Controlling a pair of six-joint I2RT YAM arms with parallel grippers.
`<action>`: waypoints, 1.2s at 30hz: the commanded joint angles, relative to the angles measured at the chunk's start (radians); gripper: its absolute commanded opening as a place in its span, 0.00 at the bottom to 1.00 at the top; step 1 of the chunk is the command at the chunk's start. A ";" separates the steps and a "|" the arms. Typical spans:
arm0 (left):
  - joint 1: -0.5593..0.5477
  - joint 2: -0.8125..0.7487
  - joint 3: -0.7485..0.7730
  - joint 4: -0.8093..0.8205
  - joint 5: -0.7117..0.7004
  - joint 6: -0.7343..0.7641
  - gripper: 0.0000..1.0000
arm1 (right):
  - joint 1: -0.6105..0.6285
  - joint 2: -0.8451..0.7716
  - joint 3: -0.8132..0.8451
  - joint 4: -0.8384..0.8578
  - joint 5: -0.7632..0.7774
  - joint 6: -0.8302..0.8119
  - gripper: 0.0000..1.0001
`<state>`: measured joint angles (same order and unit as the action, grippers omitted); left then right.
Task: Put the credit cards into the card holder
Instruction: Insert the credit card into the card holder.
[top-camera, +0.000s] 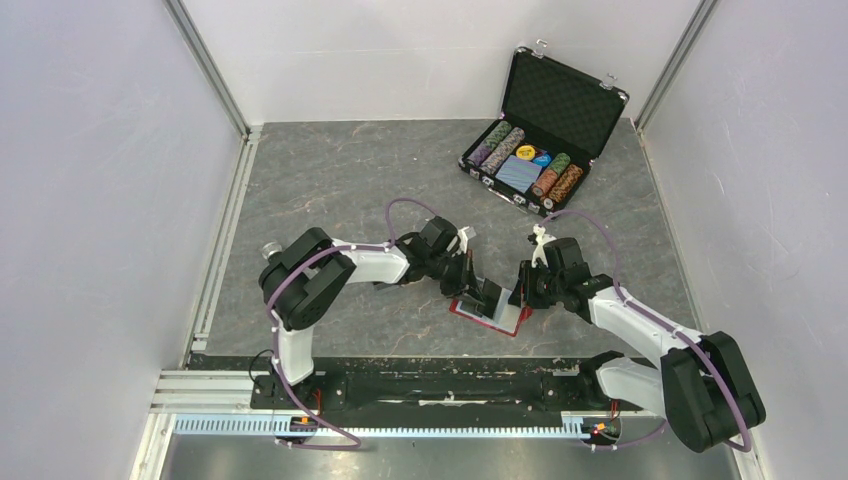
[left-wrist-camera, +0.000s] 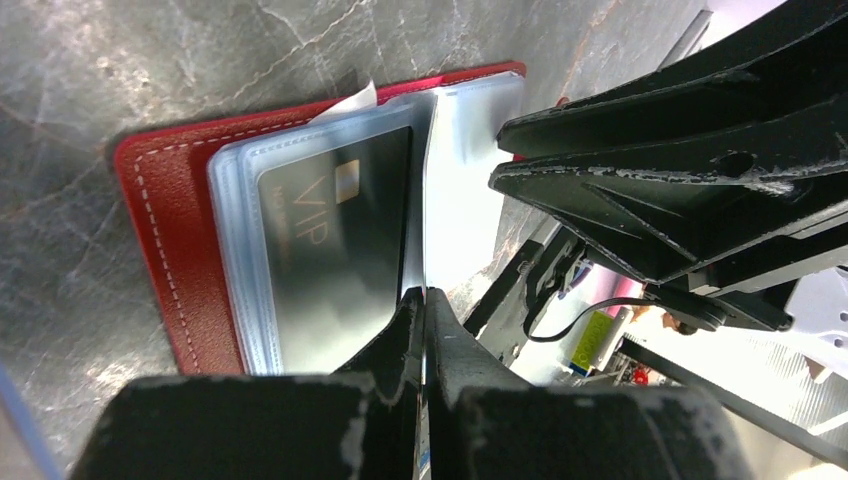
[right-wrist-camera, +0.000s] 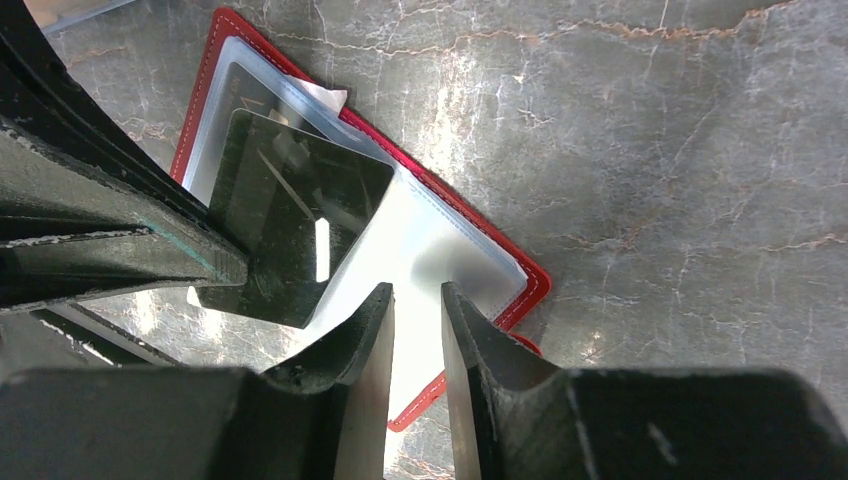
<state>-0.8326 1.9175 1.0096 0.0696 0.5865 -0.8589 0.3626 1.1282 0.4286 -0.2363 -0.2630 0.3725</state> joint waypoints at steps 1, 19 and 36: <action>-0.007 0.055 -0.005 -0.010 0.046 0.011 0.02 | -0.001 0.005 0.036 0.002 0.006 -0.016 0.27; -0.063 0.012 0.146 -0.435 -0.194 0.175 0.02 | -0.004 -0.099 0.072 -0.074 0.000 -0.001 0.42; -0.122 0.056 0.161 -0.332 -0.110 0.103 0.02 | -0.008 -0.207 -0.025 -0.209 0.078 -0.029 0.36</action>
<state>-0.9440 1.9388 1.1721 -0.2256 0.4824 -0.7605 0.3569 0.9680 0.4149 -0.4061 -0.2134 0.3618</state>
